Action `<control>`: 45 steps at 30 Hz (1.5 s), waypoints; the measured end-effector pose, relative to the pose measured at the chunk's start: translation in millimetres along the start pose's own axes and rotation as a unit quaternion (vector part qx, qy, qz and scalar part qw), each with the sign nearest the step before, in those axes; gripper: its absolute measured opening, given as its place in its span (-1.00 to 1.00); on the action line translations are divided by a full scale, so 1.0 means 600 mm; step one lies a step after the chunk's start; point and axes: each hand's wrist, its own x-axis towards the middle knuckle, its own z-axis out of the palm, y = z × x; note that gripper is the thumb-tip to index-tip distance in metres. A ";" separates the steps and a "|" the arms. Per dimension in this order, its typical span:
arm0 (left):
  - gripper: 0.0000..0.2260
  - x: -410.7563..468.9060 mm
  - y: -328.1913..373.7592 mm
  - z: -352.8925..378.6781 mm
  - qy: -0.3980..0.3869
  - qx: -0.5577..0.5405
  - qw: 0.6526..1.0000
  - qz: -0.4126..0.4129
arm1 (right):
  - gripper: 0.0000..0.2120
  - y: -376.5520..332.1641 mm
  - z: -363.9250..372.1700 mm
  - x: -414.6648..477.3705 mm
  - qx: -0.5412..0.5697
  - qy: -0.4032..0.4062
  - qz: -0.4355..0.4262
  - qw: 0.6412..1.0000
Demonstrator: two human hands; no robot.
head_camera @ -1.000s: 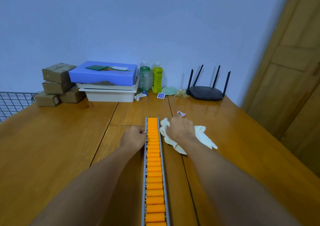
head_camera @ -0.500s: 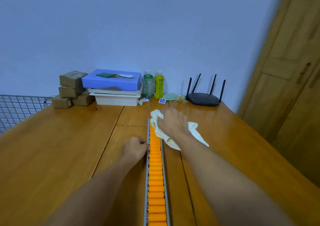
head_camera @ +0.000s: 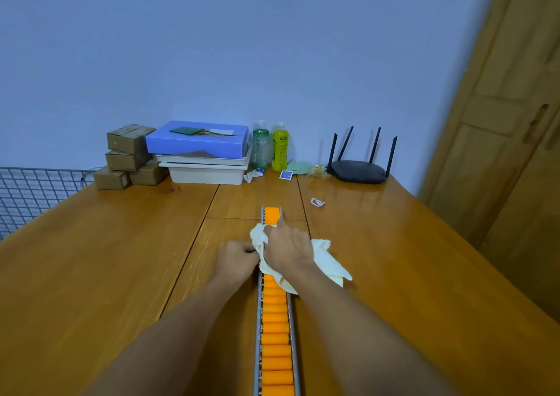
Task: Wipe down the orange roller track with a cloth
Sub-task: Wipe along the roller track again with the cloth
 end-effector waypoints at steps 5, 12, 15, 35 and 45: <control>-0.81 -0.001 0.003 -0.001 -0.007 -0.004 1.000 0.007 | -0.71 0.004 -0.002 -0.001 -0.019 -0.003 -0.001 1.000; -0.82 0.000 0.010 0.002 -0.012 0.031 0.999 0.006 | -0.72 0.030 -0.010 -0.015 -0.037 -0.001 0.006 0.999; -0.83 -0.006 0.015 0.001 -0.014 0.054 0.998 0.006 | -0.76 0.045 -0.016 -0.026 -0.028 -0.007 0.030 0.999; -0.90 -0.129 0.021 -0.032 -0.048 0.112 0.992 0.026 | -0.72 0.045 -0.149 -0.126 0.019 0.062 0.071 0.995; -0.88 -0.169 0.003 -0.047 -0.067 0.076 0.995 0.021 | -0.69 -0.044 -0.091 -0.142 -0.002 0.024 0.015 1.000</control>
